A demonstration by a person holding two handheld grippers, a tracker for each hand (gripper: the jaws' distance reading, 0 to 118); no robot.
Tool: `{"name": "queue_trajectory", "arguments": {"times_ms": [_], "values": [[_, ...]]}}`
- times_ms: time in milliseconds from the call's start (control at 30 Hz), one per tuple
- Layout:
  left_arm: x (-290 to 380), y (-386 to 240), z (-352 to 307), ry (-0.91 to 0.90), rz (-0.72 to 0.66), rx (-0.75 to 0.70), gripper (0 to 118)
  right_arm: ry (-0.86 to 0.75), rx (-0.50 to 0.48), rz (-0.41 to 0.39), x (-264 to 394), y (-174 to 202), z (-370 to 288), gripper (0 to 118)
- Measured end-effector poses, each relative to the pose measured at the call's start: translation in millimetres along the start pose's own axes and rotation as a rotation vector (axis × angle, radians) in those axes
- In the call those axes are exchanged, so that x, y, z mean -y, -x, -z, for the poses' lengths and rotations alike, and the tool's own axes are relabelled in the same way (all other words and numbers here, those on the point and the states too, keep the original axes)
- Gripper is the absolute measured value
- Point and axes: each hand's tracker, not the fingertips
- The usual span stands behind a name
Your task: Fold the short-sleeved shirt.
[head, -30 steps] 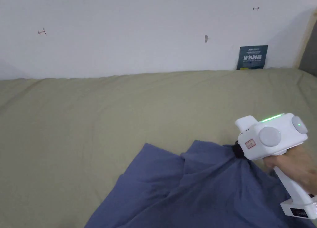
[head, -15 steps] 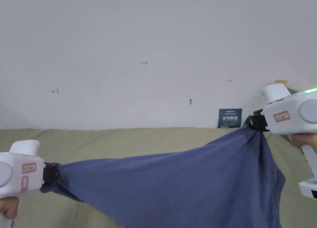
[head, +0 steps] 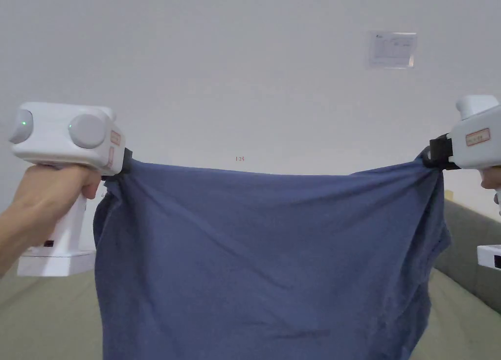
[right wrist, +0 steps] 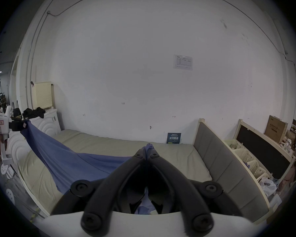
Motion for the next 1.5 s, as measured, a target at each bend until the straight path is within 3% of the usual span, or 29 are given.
{"name": "queue_trajectory", "arguments": {"times_ms": [433,1167,1500], "values": [[-39.5,-2.5,37.5,-0.026,0.03,-0.087,0,-0.016,0.024,-0.024,-35.4,12.2,62.2,2],[-105.2,-43.2,222.9,-0.055,0.004,-0.208,0,-0.041,0.107,-0.051,-114.5,30.6,245.8,2],[-58.8,-47.6,317.1,0.013,0.022,-0.235,0,0.004,0.1,-0.04,-59.9,43.0,329.9,2]]}}
